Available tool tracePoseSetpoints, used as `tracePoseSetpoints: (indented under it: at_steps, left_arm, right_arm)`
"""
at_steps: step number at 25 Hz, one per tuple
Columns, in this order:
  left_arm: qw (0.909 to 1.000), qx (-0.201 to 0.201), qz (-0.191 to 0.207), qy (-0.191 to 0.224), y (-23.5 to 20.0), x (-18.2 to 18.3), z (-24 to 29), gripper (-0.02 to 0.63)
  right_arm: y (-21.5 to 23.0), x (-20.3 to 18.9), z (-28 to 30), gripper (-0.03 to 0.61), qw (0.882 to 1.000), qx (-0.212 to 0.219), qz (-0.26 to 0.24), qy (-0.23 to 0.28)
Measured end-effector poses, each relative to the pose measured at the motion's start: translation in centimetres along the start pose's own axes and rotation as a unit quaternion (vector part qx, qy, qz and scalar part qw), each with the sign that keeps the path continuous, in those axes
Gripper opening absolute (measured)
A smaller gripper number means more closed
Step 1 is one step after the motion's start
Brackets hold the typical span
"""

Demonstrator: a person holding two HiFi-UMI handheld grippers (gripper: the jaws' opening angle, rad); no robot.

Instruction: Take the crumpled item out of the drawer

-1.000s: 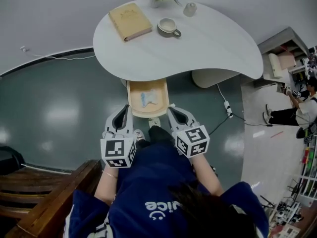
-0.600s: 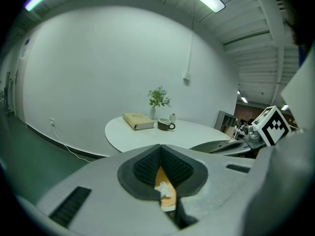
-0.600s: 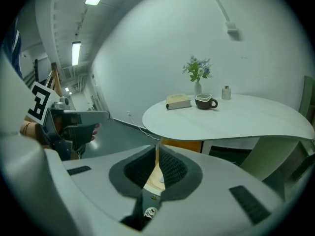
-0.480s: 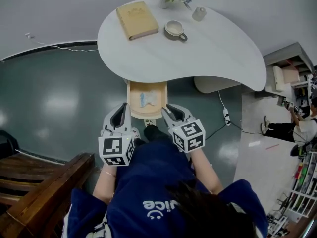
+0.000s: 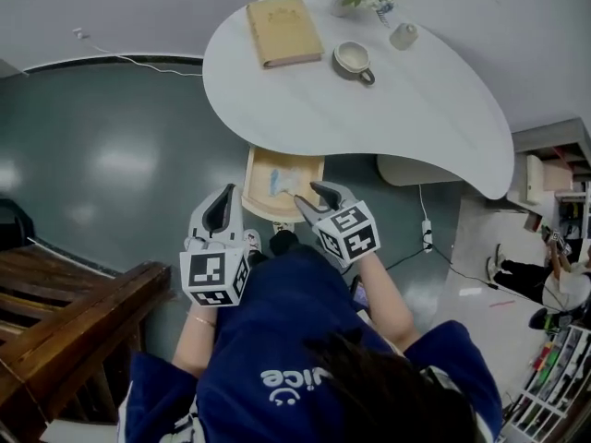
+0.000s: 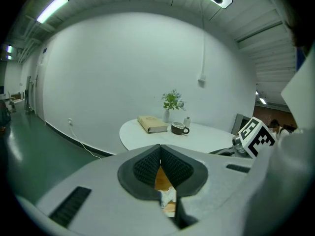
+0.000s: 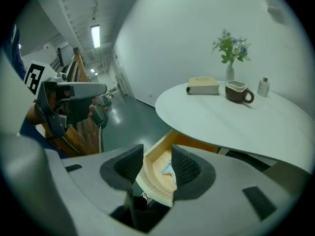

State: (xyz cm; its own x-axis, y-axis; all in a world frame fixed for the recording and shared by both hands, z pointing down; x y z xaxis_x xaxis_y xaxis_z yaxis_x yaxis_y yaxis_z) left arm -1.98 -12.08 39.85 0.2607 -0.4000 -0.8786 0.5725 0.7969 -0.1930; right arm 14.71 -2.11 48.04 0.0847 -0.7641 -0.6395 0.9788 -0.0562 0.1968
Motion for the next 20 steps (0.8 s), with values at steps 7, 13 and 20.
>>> tracePoseSetpoints:
  at_steps: [7,13,20]
  left_arm:
    - [0.999,0.04,-0.017,-0.009,-0.4,-0.2,0.1,0.005]
    - [0.998,0.062,-0.005,-0.007,-0.2,0.6,0.0,0.005]
    - [0.994,0.097,-0.051,0.003,-1.4,0.7,-0.3,0.005]
  right_arm:
    - [1.1,0.0,3.3,0.213,0.993,0.049,-0.082,-0.075]
    - [1.4,-0.2,6.2,0.218,0.974,0.076,-0.164,-0.133]
    - [1.4,-1.0,9.7,0.222,0.946,0.11,-0.24,-0.189]
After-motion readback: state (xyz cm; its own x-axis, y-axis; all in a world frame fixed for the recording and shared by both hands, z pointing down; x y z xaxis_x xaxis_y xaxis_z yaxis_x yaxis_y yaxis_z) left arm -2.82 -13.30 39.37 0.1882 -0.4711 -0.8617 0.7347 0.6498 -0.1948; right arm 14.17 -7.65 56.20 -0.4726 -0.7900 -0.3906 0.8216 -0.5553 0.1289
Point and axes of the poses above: the fingertips, and each gripper's own axes: z forward along the fingers, y to its right, x out of its top, the point moved 6 cm from there along -z, backward along the fingers, and after that the axes turned 4 degrees about -y, right-handed, at the moved point
